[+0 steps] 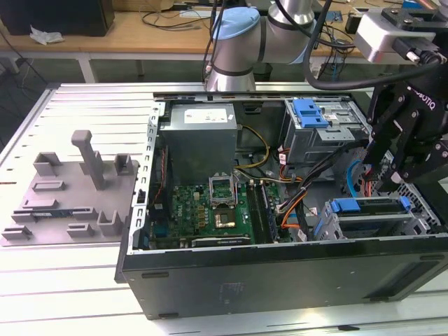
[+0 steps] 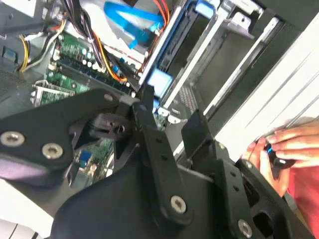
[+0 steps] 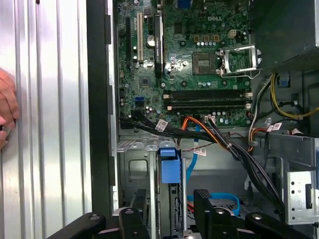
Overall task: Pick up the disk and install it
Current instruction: 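Insert the disk into the insertion slot, then insert the first disk wire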
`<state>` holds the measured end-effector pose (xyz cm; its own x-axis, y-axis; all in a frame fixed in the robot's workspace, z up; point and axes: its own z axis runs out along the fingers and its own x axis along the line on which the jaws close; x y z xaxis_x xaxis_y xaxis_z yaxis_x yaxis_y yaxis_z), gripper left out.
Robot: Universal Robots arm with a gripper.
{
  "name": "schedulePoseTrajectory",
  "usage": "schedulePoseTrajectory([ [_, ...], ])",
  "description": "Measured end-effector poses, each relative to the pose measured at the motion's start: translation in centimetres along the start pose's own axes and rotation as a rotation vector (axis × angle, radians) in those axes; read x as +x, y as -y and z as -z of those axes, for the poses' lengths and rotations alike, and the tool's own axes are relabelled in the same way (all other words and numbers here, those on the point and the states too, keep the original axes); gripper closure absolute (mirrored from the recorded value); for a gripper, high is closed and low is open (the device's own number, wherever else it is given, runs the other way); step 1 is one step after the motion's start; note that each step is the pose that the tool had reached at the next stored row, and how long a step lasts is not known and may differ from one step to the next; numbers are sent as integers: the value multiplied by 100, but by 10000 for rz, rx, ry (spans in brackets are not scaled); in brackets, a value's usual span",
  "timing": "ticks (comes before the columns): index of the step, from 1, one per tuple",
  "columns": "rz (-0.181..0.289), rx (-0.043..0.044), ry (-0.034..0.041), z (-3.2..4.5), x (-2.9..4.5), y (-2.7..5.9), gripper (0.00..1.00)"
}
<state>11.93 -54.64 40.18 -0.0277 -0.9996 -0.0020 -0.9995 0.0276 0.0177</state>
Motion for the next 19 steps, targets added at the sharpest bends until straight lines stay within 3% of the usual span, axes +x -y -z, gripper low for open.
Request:
schedulePoseTrajectory([
  [11, 0, 1, 0, -5, -1, 0, 50],
  [17, -1, 1, -43, -4, -10, 0, 50],
  [18, -2, -1, -52, -5, -17, 0, 50],
  [19, -3, 0, -154, -5, -57, -1, 50],
])
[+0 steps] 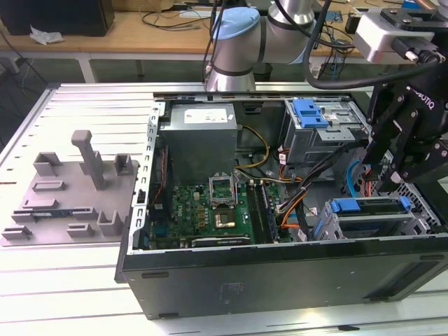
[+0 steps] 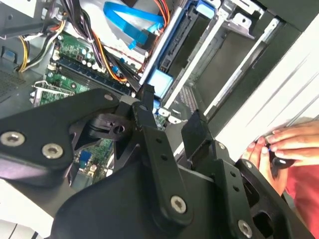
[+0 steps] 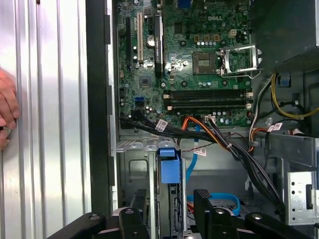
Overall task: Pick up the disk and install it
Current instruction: 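Insert the first disk wire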
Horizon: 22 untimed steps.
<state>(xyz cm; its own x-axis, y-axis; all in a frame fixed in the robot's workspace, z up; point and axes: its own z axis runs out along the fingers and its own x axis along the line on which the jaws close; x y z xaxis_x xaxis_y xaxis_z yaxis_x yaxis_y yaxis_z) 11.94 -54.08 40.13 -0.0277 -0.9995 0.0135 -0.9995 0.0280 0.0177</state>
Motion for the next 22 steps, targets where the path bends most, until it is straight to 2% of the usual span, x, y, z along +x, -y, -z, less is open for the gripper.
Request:
schedulePoseTrajectory([
  [3, -1, 4, -180, 0, -63, -1, 50],
  [4, -3, 6, -262, 2, -92, -2, 50],
  [5, -7, 11, -422, 2, -152, -4, 50],
  [6, -10, 16, -624, 4, -228, -6, 50],
  [8, -15, 23, -869, 5, -323, -8, 50],
  [9, -15, 24, -937, 6, -350, -8, 50],
  [10, -17, 25, -1042, 6, -392, -9, 50],
  [12, -23, 15, -1355, 8, -493, -1, 50],
  [13, -23, -16, -1532, 10, -542, 22, 50],
  [16, -13, -146, -1685, 11, -577, 107, 50],
  [20, 0, -291, -1785, 13, -597, 217, 50],
  [22, 11, -397, -1842, 15, -605, 300, 50],
])
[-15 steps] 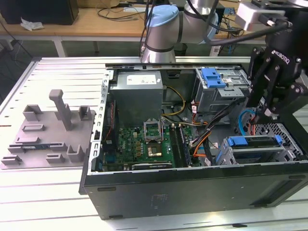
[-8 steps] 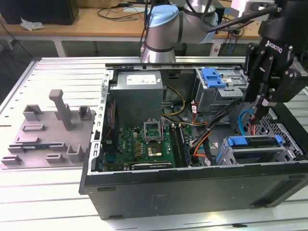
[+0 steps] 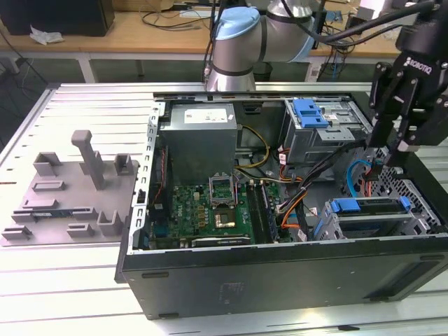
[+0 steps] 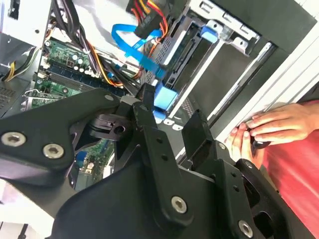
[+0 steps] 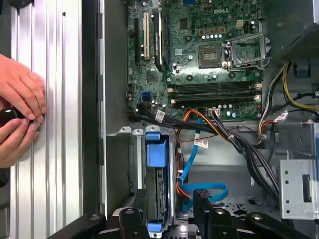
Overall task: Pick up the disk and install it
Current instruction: 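Insert the first disk wire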
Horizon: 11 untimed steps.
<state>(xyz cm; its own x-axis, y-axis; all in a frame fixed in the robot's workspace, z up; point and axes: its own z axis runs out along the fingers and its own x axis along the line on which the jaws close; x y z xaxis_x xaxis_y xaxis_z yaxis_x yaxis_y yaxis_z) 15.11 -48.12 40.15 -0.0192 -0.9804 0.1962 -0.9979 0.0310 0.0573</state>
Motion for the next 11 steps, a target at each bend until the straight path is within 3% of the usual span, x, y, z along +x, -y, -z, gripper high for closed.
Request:
schedulePoseTrajectory([
  [4, 43, -236, -78, 12, -11, 168, 50],
  [5, 54, -318, -143, 16, -23, 215, 50],
  [6, 53, -363, -295, 26, -62, 246, 50],
  [8, 39, -385, -518, 34, -107, 260, 50],
  [10, 24, -414, -808, 42, -158, 274, 50],
  [11, 14, -437, -1001, 46, -192, 284, 50],
])
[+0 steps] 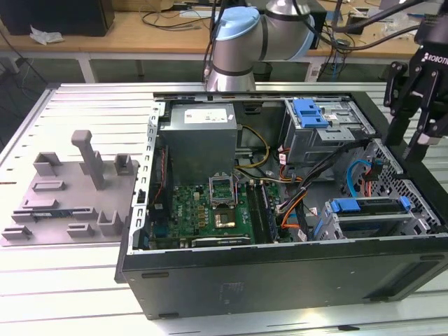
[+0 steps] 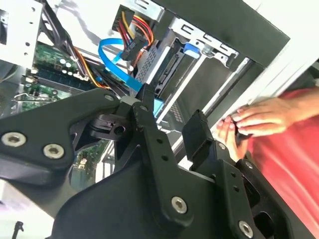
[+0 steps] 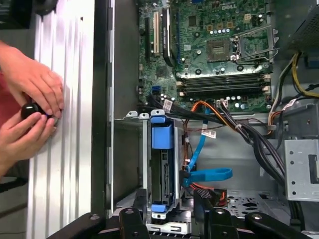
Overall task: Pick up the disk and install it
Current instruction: 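Insert the first disk wire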
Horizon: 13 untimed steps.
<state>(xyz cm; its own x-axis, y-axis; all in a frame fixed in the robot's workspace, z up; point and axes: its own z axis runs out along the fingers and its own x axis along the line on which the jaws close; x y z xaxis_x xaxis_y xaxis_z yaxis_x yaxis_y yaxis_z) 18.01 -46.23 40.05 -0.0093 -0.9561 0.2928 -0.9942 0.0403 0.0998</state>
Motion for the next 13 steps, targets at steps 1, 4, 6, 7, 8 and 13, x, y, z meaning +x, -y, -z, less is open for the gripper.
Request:
schedulePoseTrajectory([
  [1, -8, -23, -144, 6, -24, 10, 50],
  [4, -20, -66, -386, 14, -87, 49, 50],
  [6, -33, -74, -413, 7, -111, 88, 50],
  [7, -51, -78, -414, 2, -120, 115, 50],
  [8, -62, -83, -411, -5, -128, 131, 50],
  [13, -316, -115, -385, -26, -148, 147, 50],
])
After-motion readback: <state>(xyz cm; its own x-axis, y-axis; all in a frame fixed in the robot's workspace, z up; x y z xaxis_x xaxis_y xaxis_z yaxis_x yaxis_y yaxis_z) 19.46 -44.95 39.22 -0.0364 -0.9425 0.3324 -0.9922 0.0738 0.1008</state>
